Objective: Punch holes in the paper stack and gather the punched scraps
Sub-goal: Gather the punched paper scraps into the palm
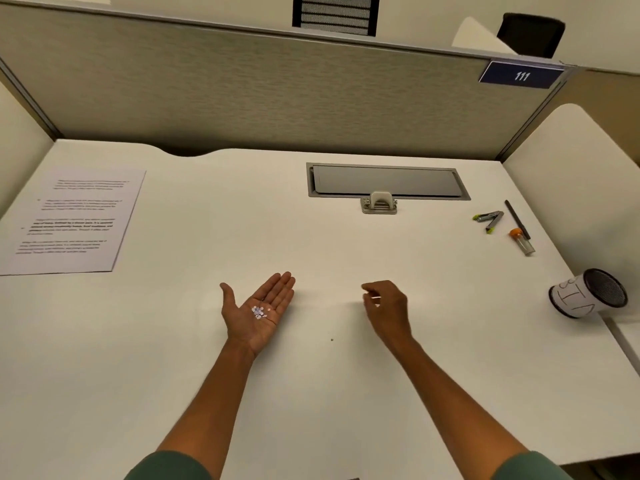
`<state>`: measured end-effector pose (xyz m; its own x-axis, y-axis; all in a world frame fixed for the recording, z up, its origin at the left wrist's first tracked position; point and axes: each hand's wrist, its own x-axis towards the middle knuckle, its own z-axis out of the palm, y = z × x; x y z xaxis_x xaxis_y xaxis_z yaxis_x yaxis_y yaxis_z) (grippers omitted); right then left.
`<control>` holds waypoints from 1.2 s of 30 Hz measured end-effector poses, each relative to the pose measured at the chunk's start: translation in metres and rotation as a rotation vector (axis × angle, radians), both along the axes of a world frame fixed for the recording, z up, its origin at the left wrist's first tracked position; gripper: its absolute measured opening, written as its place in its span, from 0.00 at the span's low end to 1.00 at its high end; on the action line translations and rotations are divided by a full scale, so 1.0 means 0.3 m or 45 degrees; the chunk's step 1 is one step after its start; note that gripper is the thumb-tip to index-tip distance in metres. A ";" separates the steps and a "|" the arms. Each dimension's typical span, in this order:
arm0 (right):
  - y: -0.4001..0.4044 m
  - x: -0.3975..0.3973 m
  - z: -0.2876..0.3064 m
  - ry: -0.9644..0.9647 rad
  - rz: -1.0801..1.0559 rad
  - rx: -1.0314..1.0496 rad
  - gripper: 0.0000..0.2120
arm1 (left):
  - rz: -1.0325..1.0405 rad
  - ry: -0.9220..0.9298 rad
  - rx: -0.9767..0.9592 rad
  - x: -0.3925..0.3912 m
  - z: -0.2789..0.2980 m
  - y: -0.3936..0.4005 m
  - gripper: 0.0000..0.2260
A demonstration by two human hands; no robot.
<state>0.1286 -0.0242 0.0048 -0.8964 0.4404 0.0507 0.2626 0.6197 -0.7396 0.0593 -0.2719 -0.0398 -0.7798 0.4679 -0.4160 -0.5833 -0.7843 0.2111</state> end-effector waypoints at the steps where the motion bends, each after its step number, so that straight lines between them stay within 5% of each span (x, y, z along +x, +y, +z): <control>1: 0.040 0.011 -0.014 -0.052 -0.006 0.058 0.11 | 0.008 0.005 -0.006 -0.003 0.001 -0.010 0.47; 9: 0.061 0.067 -0.089 -0.391 0.119 0.332 0.16 | 0.033 -0.010 -0.047 0.014 0.003 -0.030 0.48; 22: -0.159 0.111 -0.129 -0.416 0.783 0.504 0.13 | 0.021 -0.043 -0.009 0.034 0.000 -0.016 0.48; 27: -0.105 0.115 -0.109 -0.499 0.867 0.438 0.12 | 0.023 -0.049 0.010 0.041 -0.001 -0.006 0.48; 31: -0.099 0.130 -0.108 -0.406 0.861 0.700 0.04 | 0.021 -0.051 0.007 0.046 -0.002 0.003 0.48; 36: -0.108 0.121 -0.101 -0.422 0.903 0.649 0.11 | 0.018 -0.054 0.012 0.049 -0.010 0.013 0.48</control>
